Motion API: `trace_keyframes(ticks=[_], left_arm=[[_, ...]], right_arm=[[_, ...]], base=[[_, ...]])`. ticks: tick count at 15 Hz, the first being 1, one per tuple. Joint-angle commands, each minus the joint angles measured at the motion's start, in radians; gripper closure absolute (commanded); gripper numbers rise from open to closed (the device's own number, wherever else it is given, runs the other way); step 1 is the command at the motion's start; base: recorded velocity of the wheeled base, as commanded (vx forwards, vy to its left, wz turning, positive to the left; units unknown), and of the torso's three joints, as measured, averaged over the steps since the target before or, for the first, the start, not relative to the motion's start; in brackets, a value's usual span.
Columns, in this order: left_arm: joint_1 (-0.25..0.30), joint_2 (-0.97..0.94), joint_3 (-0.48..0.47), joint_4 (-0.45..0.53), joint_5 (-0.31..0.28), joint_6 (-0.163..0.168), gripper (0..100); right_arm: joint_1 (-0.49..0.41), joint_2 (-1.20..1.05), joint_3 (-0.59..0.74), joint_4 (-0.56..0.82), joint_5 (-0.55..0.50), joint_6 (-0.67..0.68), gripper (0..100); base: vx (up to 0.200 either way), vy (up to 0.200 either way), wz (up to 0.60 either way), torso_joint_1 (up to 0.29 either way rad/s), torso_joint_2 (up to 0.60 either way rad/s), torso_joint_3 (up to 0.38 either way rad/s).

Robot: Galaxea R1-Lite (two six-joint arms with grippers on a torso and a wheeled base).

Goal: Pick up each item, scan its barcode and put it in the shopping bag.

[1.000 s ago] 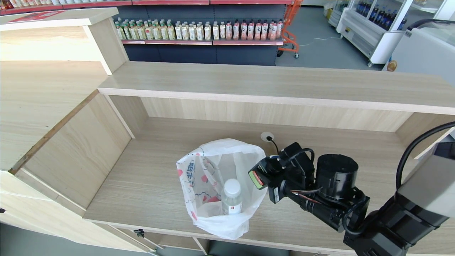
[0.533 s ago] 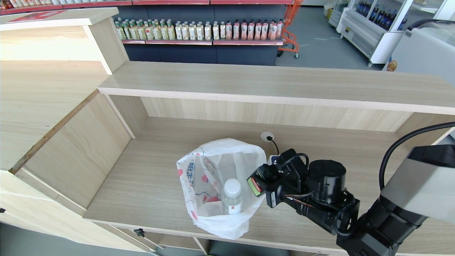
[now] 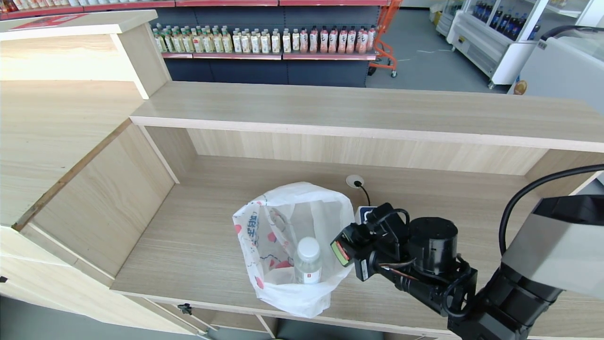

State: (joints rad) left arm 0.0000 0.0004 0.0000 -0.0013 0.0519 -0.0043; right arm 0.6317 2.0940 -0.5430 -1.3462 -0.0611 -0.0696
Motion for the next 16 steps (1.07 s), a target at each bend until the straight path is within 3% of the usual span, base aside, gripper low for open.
trace_keyframes(ticks=[1,4,16], left_arm=[[0.000,0.000,0.000,0.000,0.000,0.000,0],[0.000,0.000,0.000,0.000,0.000,0.000,0],[0.000,0.000,0.000,0.000,0.000,0.000,0]], right_arm=[[0.011,0.018,0.008,-0.042,0.000,0.016,100],[0.025,0.070,0.041,-0.169,0.001,0.040,100],[0.022,0.109,0.080,-0.202,0.003,0.043,100]], base=[[0.000,0.000,0.00,0.000,0.00,0.000],[0.000,0.000,0.00,0.000,0.00,0.000],[0.000,0.000,0.00,0.000,0.00,0.000]])
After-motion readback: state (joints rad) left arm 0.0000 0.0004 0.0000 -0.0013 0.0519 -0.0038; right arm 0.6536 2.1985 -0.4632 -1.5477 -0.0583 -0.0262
